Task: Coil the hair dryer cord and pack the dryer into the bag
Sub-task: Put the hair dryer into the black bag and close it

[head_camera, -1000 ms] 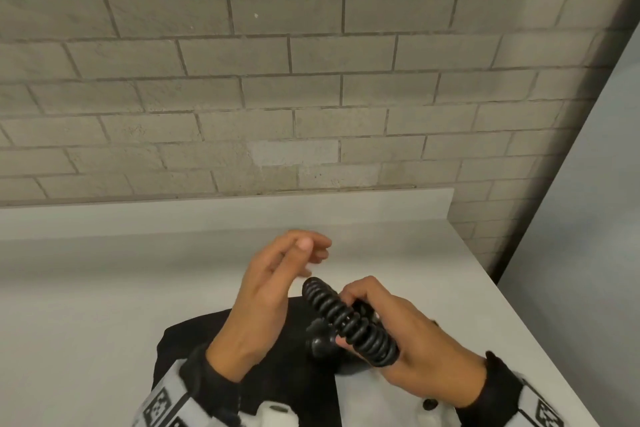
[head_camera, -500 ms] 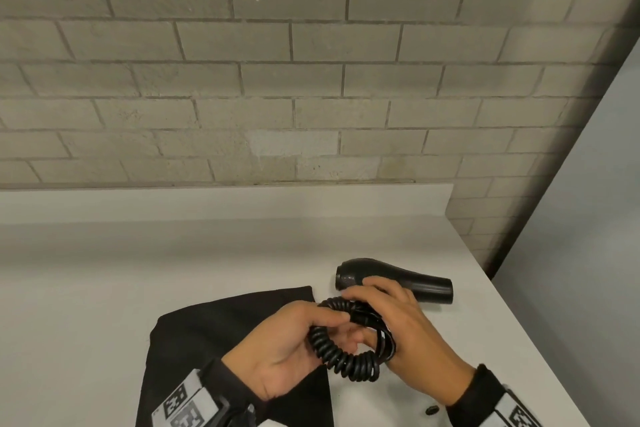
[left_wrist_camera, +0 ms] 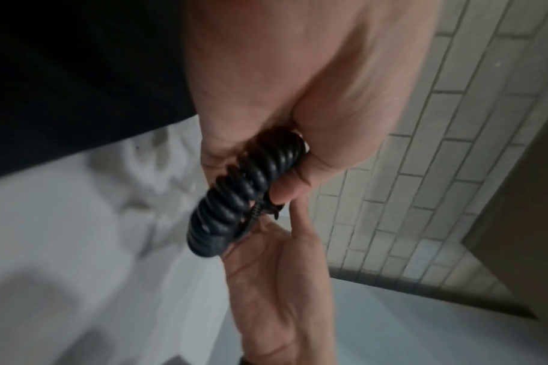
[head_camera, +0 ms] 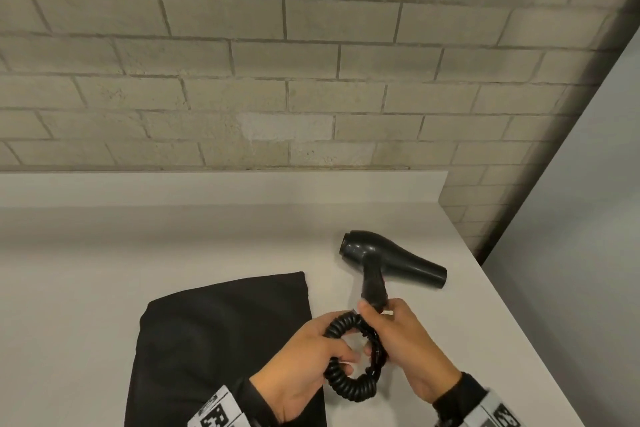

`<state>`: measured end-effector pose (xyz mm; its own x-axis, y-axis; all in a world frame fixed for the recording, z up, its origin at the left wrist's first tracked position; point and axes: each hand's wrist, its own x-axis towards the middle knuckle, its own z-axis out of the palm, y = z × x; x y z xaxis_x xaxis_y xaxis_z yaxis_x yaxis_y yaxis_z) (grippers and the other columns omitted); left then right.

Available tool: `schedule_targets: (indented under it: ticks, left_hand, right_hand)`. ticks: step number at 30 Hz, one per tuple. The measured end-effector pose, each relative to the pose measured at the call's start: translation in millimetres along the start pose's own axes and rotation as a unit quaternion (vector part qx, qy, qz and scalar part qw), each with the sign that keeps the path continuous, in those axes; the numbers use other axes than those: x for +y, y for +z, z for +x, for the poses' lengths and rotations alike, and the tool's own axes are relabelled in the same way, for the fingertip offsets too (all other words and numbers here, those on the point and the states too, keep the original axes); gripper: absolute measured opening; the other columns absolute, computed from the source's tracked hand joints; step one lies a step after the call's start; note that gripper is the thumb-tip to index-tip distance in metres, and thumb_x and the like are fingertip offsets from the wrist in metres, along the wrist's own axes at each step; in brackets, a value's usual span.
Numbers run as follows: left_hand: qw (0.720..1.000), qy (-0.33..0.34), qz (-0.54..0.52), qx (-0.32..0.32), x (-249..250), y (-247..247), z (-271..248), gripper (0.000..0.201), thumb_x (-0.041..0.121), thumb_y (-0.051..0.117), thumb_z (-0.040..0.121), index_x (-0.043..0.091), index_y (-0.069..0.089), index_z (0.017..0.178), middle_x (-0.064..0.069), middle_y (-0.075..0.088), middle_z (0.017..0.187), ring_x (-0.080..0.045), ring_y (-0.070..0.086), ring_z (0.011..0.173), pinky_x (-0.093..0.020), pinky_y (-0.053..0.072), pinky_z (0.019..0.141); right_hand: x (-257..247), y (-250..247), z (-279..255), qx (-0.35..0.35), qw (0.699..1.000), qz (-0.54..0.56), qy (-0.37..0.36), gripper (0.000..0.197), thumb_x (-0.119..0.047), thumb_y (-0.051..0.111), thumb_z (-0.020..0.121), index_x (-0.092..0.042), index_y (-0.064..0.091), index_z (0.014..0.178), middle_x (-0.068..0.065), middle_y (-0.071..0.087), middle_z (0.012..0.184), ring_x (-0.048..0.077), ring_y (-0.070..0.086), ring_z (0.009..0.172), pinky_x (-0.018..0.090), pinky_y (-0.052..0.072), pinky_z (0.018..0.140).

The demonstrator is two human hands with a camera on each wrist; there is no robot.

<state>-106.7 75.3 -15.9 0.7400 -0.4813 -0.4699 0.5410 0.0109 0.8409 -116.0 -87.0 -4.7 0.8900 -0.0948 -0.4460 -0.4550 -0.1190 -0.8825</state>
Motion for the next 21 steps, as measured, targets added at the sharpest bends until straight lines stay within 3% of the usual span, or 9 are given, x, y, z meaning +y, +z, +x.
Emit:
schedule_targets:
  ticks: [3,5,7,13,16,18,19,21]
  left_hand:
    - [0.989,-0.026,0.145,-0.016,-2,-7,2,0.046,0.004,0.068,0.082,0.03,0.066,0.12,0.005,0.066,0.123,-0.016,0.059,0.117,-0.033,0.048,0.103]
    - [0.978,-0.029,0.206,0.0,-1,-14,-1,0.052,0.018,0.07,0.088,0.028,0.054,0.136,0.012,0.058,0.13,-0.008,0.056,0.119,-0.029,0.045,0.107]
    - [0.965,-0.006,0.26,0.038,2,-21,-9,0.06,0.032,0.07,0.088,0.029,0.046,0.142,0.015,0.053,0.133,-0.005,0.061,0.111,-0.027,0.045,0.106]
    - [0.925,0.09,0.368,0.032,4,-61,-64,0.034,0.034,0.066,0.092,0.037,0.057,0.125,0.015,0.066,0.109,-0.005,0.066,0.091,-0.023,0.055,0.085]
    - [0.912,0.105,0.395,0.041,-8,-83,-99,0.023,0.035,0.067,0.091,0.039,0.062,0.113,0.014,0.067,0.099,-0.009,0.064,0.089,-0.023,0.054,0.081]
    - [0.9,0.108,0.418,0.063,-17,-95,-121,0.016,0.035,0.07,0.089,0.039,0.064,0.103,0.014,0.067,0.093,-0.01,0.063,0.087,-0.024,0.053,0.08]
    - [0.894,0.106,0.43,0.075,-22,-100,-131,0.015,0.035,0.072,0.087,0.039,0.063,0.099,0.014,0.066,0.092,-0.011,0.062,0.088,-0.023,0.051,0.08]
    - [0.882,0.093,0.452,0.094,-33,-108,-146,0.019,0.04,0.076,0.08,0.041,0.061,0.093,0.017,0.064,0.094,-0.009,0.06,0.093,-0.02,0.048,0.083]
  right_hand:
    - [11,-1,11,0.013,0.997,-0.078,-0.012,0.029,-0.037,0.059,0.092,-0.02,0.047,0.112,0.01,0.066,0.102,0.015,0.059,0.073,0.03,0.052,0.069]
    - [21,-5,16,0.012,0.99,-0.138,-0.013,0.026,-0.033,0.059,0.092,-0.021,0.047,0.113,0.003,0.063,0.103,0.014,0.06,0.086,0.029,0.051,0.077]
    - [28,-11,18,0.018,0.981,-0.193,-0.023,0.025,-0.031,0.059,0.092,-0.024,0.045,0.112,-0.001,0.061,0.105,0.013,0.059,0.096,0.027,0.047,0.08]
    - [39,-25,21,0.045,0.964,-0.253,-0.065,0.032,-0.032,0.068,0.086,-0.021,0.054,0.113,0.0,0.066,0.106,0.009,0.061,0.091,0.017,0.043,0.07]
    - [47,-26,17,0.083,0.952,-0.289,-0.061,0.05,-0.042,0.069,0.083,-0.018,0.053,0.123,0.004,0.063,0.115,0.018,0.058,0.102,0.03,0.047,0.088]
    - [48,-22,7,0.149,0.925,-0.337,-0.092,0.062,-0.046,0.068,0.082,-0.02,0.045,0.133,0.005,0.056,0.122,0.026,0.05,0.115,0.039,0.04,0.098]
    - [46,-16,-3,0.176,0.918,-0.333,-0.128,0.057,-0.043,0.069,0.083,-0.022,0.046,0.131,0.002,0.054,0.121,0.025,0.048,0.116,0.039,0.039,0.098]
    - [37,2,-30,0.168,0.918,-0.284,-0.221,0.031,-0.032,0.071,0.083,-0.026,0.057,0.111,-0.009,0.059,0.107,0.012,0.054,0.101,0.029,0.045,0.088]
